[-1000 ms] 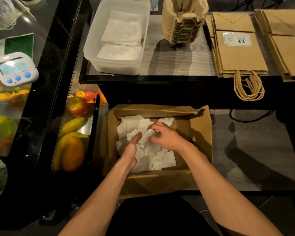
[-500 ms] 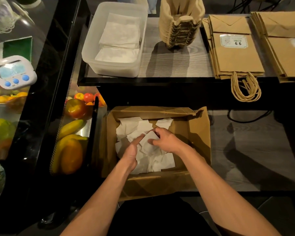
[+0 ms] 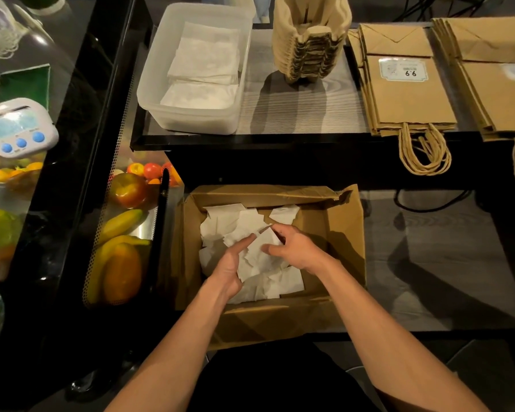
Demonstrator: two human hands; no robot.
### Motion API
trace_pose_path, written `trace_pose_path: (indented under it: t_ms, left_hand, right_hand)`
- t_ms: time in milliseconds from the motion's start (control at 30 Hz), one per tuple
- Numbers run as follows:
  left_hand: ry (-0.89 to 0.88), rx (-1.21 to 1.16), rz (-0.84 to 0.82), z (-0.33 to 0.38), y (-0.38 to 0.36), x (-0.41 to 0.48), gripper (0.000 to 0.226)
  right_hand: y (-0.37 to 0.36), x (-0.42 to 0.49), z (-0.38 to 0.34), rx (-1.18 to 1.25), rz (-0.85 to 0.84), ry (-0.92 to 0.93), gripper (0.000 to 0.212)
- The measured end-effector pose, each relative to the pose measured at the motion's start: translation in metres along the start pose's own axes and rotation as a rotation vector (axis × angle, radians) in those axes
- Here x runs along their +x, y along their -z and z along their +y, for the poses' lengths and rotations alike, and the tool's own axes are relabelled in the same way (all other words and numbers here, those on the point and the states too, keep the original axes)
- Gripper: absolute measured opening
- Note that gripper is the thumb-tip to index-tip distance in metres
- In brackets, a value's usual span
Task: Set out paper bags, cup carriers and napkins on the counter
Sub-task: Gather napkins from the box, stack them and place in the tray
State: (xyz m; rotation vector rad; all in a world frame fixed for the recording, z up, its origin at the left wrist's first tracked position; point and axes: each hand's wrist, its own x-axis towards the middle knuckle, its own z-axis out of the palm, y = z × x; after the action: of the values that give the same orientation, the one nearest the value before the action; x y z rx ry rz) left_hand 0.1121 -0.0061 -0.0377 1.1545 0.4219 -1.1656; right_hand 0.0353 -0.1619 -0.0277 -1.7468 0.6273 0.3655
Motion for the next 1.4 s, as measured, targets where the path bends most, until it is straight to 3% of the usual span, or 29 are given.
trace_pose_path:
  t_ms: [133, 300, 433, 733, 867, 967, 1033, 1100, 1267, 1400]
  left_hand:
    - [0.026, -0.049, -0.006, 0.002, -0.004, -0.003, 0.028]
    - [0.021, -0.064, 0.004, 0.004, -0.004, -0.003, 0.021]
    - [0.01, -0.066, 0.054, 0.003, -0.001, -0.002, 0.019]
    - [-0.002, 0.091, 0.08, -0.004, -0.003, 0.001, 0.041]
    - [-0.025, 0.169, 0.001, -0.007, 0.001, 0.004, 0.073]
    - [-0.036, 0.156, 0.006, -0.007, -0.001, 0.004, 0.044]
    - [-0.018, 0.081, 0.03, -0.002, -0.005, -0.001, 0.029]
    - [-0.014, 0.02, 0.054, 0.001, -0.006, -0.002, 0.027]
    - [0.008, -0.035, 0.103, 0.0, -0.003, 0.002, 0.039]
    - [0.017, -0.024, 0.037, 0.002, -0.005, -0.001, 0.024]
  right_hand:
    - [0.0, -0.004, 0.001, -0.031, -0.008, -0.018, 0.045]
    - [0.003, -0.004, 0.008, -0.072, -0.015, -0.022, 0.022]
    - [0.013, -0.006, 0.011, 0.045, 0.036, -0.039, 0.035]
    - [0.009, -0.007, 0.013, 0.141, 0.148, -0.003, 0.017]
    - [0.002, -0.004, 0.019, 0.112, 0.184, 0.019, 0.027]
    - [0.0, -0.001, 0.022, 0.105, 0.245, -0.02, 0.039]
    - [0.002, -0.003, 0.02, 0.107, 0.27, -0.01, 0.024]
    - [0.003, -0.004, 0.021, 0.114, 0.277, -0.013, 0.01]
    - [0.007, -0.007, 0.025, 0.179, 0.25, -0.047, 0.008]
    - [0.005, -0.004, 0.027, 0.233, 0.223, -0.06, 0.024]
